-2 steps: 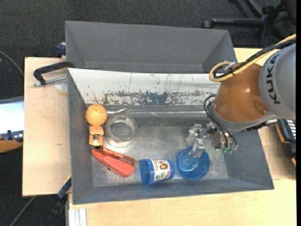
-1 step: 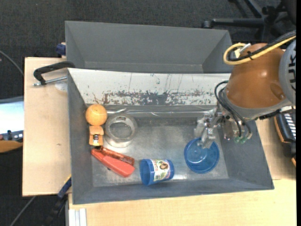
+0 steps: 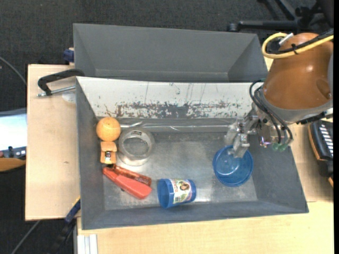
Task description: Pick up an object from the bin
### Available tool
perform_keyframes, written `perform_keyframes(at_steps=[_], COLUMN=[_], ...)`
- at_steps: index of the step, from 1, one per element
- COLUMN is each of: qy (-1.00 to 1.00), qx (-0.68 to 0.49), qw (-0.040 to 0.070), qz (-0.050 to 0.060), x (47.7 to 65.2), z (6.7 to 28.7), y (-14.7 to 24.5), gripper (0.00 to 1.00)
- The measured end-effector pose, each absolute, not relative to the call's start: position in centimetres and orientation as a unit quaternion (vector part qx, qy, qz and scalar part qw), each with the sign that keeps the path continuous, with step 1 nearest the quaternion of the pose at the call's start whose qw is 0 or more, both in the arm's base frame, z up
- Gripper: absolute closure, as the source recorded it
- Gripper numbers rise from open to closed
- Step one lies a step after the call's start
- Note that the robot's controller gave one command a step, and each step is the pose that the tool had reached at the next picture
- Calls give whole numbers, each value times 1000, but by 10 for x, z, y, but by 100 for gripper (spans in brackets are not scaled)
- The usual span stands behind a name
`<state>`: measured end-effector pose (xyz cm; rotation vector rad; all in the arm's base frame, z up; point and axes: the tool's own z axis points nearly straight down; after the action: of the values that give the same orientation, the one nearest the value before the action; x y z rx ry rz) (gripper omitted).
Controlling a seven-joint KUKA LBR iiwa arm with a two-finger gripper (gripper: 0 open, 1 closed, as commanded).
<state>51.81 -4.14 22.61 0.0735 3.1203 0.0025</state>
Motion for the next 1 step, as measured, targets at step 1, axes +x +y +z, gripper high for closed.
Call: perform_keyframes(at_steps=[1], qy=[1000], qx=[24], qw=[11], qz=[1], x=[531], z=[181], y=[-36], gripper=[100])
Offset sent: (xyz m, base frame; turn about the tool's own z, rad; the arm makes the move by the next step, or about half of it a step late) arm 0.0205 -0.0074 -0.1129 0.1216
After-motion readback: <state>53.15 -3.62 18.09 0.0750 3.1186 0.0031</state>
